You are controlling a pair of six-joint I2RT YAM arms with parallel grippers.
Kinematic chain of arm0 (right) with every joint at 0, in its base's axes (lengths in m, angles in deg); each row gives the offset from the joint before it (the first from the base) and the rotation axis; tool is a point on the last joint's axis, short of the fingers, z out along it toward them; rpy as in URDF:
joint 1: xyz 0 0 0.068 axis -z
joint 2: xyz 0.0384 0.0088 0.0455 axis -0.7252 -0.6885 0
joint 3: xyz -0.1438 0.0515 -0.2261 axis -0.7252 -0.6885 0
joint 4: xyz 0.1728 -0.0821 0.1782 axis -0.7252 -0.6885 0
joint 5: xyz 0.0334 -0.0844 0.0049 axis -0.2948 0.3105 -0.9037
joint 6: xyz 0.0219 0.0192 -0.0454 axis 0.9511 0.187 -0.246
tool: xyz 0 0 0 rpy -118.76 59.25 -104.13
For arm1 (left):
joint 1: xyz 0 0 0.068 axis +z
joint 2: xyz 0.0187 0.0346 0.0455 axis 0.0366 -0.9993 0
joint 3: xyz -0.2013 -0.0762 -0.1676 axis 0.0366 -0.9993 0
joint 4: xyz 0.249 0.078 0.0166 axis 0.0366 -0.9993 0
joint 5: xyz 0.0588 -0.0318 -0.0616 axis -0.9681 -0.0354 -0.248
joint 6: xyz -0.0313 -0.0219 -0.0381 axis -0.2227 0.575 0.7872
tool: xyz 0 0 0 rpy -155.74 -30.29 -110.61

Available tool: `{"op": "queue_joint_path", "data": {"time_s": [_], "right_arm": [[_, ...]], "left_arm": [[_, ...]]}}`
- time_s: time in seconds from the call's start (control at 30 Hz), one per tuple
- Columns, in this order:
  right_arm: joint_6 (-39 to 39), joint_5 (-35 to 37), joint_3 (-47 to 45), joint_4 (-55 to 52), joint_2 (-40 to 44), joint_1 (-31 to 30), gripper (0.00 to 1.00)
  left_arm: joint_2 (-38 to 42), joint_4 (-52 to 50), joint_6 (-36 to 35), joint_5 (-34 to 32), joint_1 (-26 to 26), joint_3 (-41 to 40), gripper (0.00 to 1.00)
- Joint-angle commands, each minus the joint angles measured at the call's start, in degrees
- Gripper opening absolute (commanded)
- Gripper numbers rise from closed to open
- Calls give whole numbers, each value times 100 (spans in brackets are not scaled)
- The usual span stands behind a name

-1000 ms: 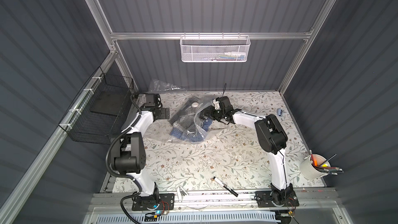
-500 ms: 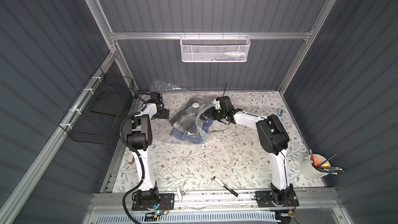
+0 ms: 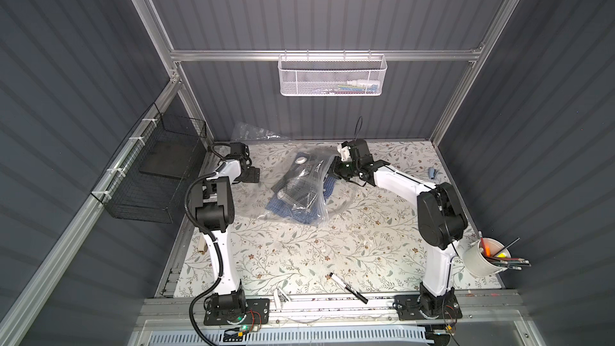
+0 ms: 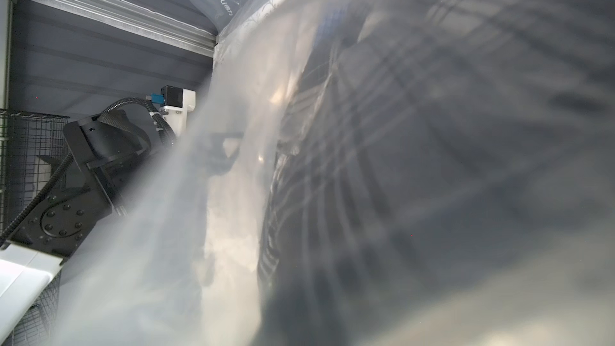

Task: Take the shirt out of the vacuum bag
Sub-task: Take out the shirt from the vacuum bag.

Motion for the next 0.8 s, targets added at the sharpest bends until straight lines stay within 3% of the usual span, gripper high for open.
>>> {"op": "queue_joint_path", "data": {"time_s": [0.0, 0.17, 0.3, 0.4, 0.67, 0.77], "right_arm": [[-535, 10, -67, -590, 159, 101, 0], [-729, 85, -541, -584, 117, 178, 3], [-539, -184, -1137, 300, 28, 173, 35], [-273, -218, -1552, 1120, 53, 121, 50], [413, -141, -2087, 2701, -254, 7, 57], [739, -106, -2161, 3238, -426, -52, 54]], "left_arm": [[-401, -317, -106, -45, 53, -17, 95], [-352, -260, -81, -10, 53, -86, 95], [-329, -231, -90, -9, 53, -109, 95], [-329, -231, -108, -9, 62, -93, 95], [-373, -225, -100, 70, 71, -21, 95], [-365, -217, -103, 87, 73, -30, 95]]}}
